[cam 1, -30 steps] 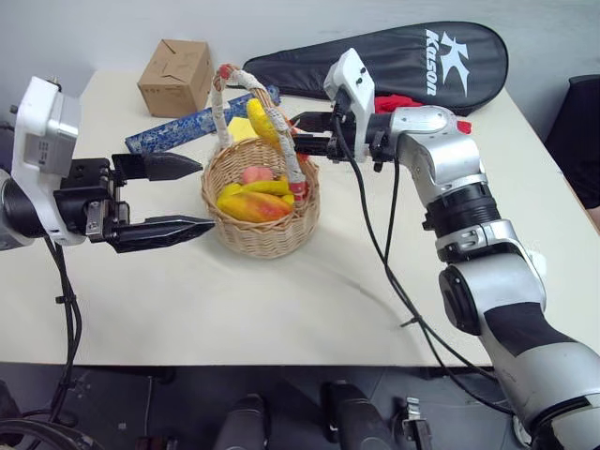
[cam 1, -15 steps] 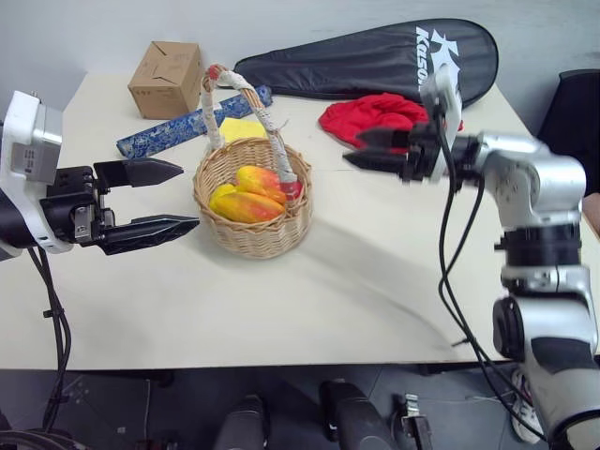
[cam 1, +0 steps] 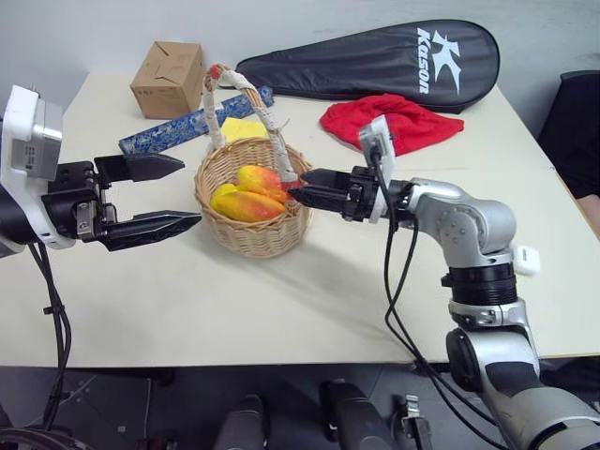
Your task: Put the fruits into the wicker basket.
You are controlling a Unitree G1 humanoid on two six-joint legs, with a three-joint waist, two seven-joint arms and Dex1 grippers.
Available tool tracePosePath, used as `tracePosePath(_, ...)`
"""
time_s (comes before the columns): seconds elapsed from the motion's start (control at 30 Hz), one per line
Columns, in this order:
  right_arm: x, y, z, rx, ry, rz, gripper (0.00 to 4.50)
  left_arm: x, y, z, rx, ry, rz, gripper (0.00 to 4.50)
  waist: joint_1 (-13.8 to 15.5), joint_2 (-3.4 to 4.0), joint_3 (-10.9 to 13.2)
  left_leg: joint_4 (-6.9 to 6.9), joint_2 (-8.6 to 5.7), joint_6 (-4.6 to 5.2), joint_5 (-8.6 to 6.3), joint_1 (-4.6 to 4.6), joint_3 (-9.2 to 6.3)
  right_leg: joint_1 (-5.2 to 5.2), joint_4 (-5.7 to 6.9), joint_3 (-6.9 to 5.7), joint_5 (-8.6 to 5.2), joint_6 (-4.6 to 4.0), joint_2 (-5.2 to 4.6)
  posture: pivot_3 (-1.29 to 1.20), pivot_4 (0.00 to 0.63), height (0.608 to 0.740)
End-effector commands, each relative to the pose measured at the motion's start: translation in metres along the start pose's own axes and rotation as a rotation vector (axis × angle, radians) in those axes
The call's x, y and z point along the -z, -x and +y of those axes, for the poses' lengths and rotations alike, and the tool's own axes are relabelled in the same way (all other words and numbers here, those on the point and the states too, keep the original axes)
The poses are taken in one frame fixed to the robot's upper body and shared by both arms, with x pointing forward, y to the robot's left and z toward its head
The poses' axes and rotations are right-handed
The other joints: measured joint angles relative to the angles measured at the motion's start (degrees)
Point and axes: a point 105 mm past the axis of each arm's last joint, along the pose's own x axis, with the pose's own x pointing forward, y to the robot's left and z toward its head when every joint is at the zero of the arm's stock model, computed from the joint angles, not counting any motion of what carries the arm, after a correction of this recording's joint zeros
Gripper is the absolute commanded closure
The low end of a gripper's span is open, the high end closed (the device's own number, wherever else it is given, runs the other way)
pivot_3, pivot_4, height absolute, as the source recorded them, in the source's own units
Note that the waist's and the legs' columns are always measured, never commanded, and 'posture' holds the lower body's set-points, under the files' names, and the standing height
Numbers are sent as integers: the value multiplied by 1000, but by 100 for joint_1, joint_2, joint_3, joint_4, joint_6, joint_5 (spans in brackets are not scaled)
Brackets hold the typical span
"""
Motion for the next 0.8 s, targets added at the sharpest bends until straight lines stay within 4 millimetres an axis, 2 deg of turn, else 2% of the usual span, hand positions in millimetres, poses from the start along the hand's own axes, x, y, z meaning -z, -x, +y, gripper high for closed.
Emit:
tracePosePath(0.03,-13,-11,10,-38,74,-31,1140,-9,1,1,-7,-48,-19,0,0,0,0,0,0,0,0,0,0,-1,0,0,0,0,0,0,150,740)
tracePosePath(0.1,-14,-15,7,-20,85,-37,1140,-9,1,1,-7,-49,-22,0,2,0,0,0,0,0,0,0,0,-1,0,-1,0,0,0,0,150,740)
tracePosePath(0.4,-10,-21,7,-2,170,-34,4074,-9,-2,2,1,-52,-27,0,-3,0,0,-1,0,0,0,0,1,-4,1,-1,0,0,0,0,150,740)
tracePosePath(0.43,-10,-21,7,-3,178,-36,4242,-9,-2,2,3,-53,-27,0,-3,0,0,-1,0,0,0,0,1,-4,1,-2,0,0,0,0,150,740)
tracePosePath(0.53,-14,-14,7,-2,187,-53,4244,-10,-3,2,9,-53,-28,0,-2,0,0,-1,0,0,0,0,2,-4,1,-2,0,0,0,0,150,740)
tracePosePath(0.6,-23,-1,7,-3,202,-84,4244,-11,-5,2,19,-54,-32,0,8,0,0,-2,0,0,0,-1,2,-4,1,-2,0,0,0,0,150,740)
tracePosePath(0.73,-60,65,2,98,280,-183,4244,-12,-17,-3,81,-46,-67,0,113,0,0,8,-5,2,0,-29,-18,-8,1,-17,0,0,-8,0,150,740)
tracePosePath(0.8,-68,84,-1,159,296,-191,4246,-12,-21,-4,98,-48,-75,0,167,0,0,15,-10,2,1,-44,-18,-16,-1,-18,2,4,-14,0,150,740)
